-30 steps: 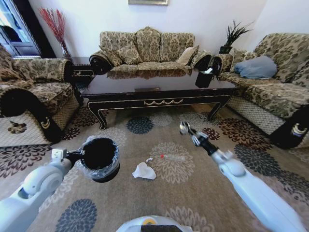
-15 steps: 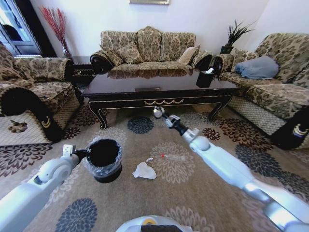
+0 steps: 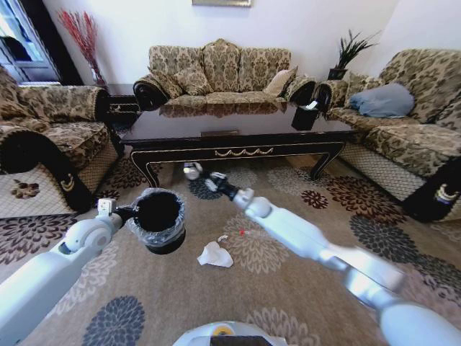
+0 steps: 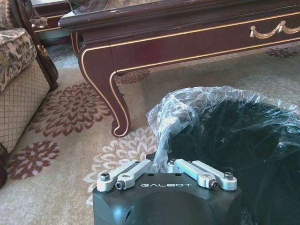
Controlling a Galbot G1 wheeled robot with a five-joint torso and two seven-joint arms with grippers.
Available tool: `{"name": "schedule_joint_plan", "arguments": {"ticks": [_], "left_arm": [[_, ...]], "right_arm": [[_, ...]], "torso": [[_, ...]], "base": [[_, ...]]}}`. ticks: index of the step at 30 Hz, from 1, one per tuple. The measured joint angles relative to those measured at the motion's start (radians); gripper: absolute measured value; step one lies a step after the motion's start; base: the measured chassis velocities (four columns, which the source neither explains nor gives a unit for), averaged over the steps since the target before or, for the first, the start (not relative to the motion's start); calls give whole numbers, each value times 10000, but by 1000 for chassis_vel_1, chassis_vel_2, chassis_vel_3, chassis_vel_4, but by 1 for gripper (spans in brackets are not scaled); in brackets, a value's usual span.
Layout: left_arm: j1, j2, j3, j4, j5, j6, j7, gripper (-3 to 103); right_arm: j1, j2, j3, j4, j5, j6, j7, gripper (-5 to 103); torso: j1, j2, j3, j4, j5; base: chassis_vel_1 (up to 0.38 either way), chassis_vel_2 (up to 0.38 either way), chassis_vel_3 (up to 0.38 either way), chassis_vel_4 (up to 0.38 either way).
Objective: Move to the front of the table and pick up the trash from the floor, then place it into the trash bin.
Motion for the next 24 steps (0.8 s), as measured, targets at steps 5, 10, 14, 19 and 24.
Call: {"name": "schedule_joint_plan", "arguments": {"ticks": [5,10,14,19,24], "left_arm": [[-576,-176,408,334,-8,-46,17,4],[-1179,-243,834,638,-98,-74,46,4],[-1582,-282,1061,867,-159,-85,31,4],[-1810,-305,1150,986,-235,-118,50,4],[-2033,-403,1333,1119,-236,-197,61,4]], "right_arm": [[-24,607,-336,-602,-390,131,137,14],[-80,1031,-623,-1137,-566,248,144,14],[-89,1205,-790,-1350,-624,273,119,14],[-202,1241,-857,-1403,-684,278,-15,14],[-301,1260,-900,-1451,-711,275,-44,14]], "torso": [[0,0,0,-9,2],[1,0,0,-12,1],[0,1,0,-7,3],[0,1,-1,-11,5],[0,1,0,-8,4]], "base": [[0,0,0,0],[0,0,0,0],[0,0,0,0],[0,0,0,0],[0,0,0,0]]}}
